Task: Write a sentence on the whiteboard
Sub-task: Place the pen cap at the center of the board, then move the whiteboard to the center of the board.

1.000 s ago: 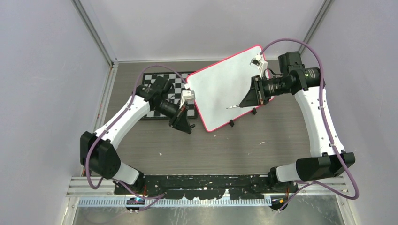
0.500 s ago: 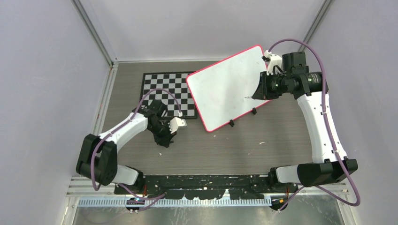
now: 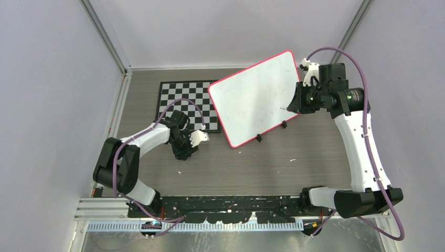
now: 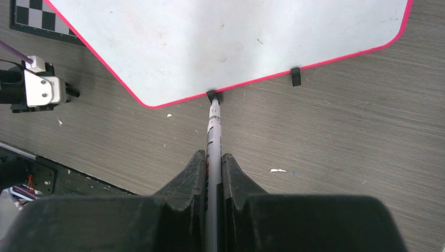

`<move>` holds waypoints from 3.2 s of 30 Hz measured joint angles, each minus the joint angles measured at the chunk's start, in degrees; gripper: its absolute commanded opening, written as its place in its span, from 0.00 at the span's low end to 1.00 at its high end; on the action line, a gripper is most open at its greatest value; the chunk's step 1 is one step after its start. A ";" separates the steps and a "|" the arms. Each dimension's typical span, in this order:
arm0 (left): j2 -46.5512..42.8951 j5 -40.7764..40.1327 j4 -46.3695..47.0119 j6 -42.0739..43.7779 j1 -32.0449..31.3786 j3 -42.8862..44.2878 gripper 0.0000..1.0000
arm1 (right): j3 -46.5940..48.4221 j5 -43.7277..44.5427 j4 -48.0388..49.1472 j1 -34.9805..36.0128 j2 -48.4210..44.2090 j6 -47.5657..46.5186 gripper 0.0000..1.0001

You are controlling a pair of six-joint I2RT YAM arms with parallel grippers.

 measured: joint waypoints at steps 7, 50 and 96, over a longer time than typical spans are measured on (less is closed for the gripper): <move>-0.02 1.40 -5.05 1.09 0.02 3.34 0.71 | -1.22 0.13 0.00 -0.11 -0.13 0.59 0.00; 43.69 7.15 -21.35 31.74 -33.83 73.64 0.52 | -7.67 -23.34 10.23 -27.39 -0.09 4.26 0.00; 55.34 0.70 -27.78 42.73 -38.82 82.23 0.06 | -8.83 -28.61 10.34 -28.63 -2.21 4.68 0.00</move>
